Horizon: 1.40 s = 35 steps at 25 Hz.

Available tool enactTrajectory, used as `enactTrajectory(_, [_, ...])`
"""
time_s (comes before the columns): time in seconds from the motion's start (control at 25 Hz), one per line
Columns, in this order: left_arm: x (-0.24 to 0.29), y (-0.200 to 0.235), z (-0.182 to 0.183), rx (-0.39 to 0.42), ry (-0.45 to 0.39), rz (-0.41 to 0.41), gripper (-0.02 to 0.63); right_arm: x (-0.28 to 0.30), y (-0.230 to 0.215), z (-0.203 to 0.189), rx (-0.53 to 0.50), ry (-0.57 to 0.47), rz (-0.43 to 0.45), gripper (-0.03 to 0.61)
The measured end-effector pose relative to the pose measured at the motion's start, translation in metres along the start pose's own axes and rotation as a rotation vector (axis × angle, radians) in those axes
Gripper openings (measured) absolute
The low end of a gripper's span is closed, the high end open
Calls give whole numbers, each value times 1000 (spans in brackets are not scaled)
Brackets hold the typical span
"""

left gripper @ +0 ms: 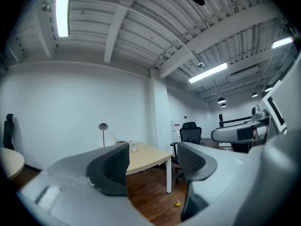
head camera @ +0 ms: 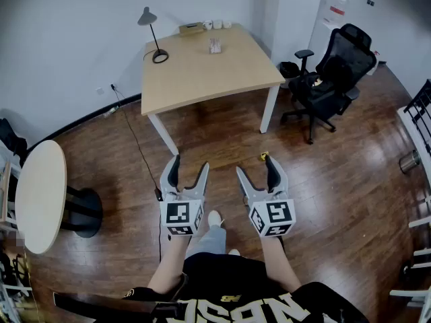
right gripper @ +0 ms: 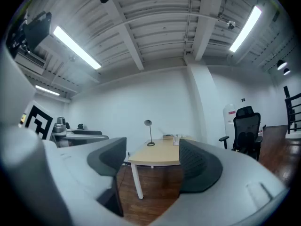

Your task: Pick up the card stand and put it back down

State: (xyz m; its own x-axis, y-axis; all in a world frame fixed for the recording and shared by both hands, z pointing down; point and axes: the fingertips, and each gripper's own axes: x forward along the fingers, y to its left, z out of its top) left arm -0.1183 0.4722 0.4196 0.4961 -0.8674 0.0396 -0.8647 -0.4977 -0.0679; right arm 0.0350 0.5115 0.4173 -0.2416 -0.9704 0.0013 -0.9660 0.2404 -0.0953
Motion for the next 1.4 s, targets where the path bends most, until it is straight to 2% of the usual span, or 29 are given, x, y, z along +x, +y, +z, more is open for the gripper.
enactTrajectory(0.2, [55,27,7,-15,-37,5,314,58,-12,1,-24,11,11,345])
enactTrajectory(0.44, [117,77,44,26,-112,-10,308,149,2,27,-30,-13,44,345])
enactTrajectory(0.56, [134,112,38,30,-96,22,304,191,15,24,-60,16,74,345])
enactTrajectory(0.76, [162,160,13,-26,-63,62,297,231,22,8,-82,59,87,345])
enactTrajectory(0.96, [192,176,-8,-71,-20,50,296,261,4,-10,-63,127,66,345])
enactTrajectory(1.08, [215,183,-12,-87,-6,49,296,287,-10,-8,-60,128,68,344])
enactTrajectory(1.2, [243,197,-8,-136,-20,48,296,324,-19,-12,-64,121,101,344])
enactTrajectory(1.4, [306,228,-2,-99,-30,83,281,400,-42,-12,-37,106,147,344])
